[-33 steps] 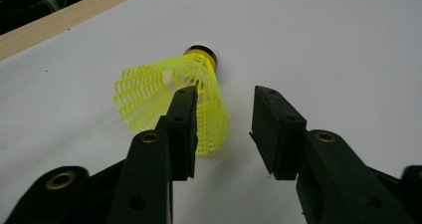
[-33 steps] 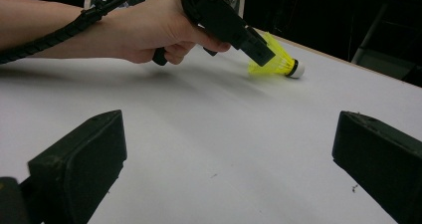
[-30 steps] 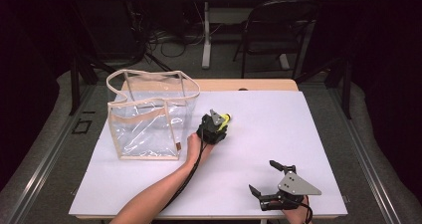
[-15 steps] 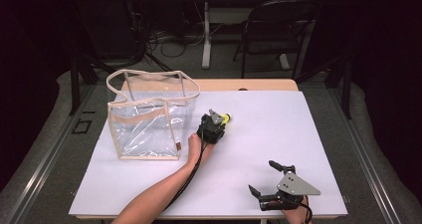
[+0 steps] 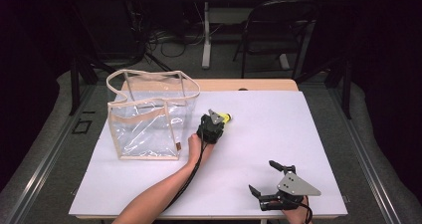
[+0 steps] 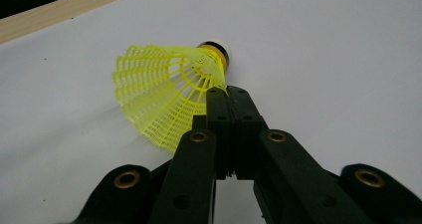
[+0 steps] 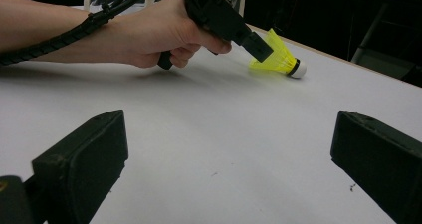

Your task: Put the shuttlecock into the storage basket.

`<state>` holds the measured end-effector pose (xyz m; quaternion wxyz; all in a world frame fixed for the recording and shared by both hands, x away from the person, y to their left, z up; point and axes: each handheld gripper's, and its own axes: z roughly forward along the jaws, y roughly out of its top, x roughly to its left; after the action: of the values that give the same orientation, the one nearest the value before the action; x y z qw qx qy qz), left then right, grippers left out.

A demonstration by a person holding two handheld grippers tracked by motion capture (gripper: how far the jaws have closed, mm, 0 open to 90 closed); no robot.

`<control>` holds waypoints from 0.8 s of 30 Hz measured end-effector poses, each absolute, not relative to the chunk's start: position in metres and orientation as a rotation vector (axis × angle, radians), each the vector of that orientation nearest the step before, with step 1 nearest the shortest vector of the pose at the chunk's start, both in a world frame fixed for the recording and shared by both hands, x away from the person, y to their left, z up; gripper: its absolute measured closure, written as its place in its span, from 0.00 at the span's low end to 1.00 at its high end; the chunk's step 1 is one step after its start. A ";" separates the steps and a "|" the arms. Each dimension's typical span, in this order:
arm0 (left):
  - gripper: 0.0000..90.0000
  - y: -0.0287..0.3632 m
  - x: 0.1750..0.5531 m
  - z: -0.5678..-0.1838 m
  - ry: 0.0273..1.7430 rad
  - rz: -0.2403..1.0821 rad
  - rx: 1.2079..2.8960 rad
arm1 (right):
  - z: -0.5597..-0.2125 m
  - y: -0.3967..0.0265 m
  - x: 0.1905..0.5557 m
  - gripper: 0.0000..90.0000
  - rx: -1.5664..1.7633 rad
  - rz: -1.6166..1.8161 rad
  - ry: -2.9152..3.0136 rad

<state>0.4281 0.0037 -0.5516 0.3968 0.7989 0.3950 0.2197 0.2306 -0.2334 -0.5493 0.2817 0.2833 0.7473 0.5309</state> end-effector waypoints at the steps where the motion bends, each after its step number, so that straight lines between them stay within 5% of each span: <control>1: 0.99 0.004 0.428 -0.551 0.999 0.557 2.022 | -0.549 -0.233 0.231 0.01 0.760 1.422 2.002; 24: 1.00 0.008 0.419 -0.535 0.938 0.583 1.980 | -0.550 -0.233 0.231 0.01 0.761 1.422 2.000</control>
<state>0.4194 0.0082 -0.5350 0.4235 0.7912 0.3747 0.2330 0.2309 -0.2334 -0.5496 0.2823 0.2843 0.7467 0.5310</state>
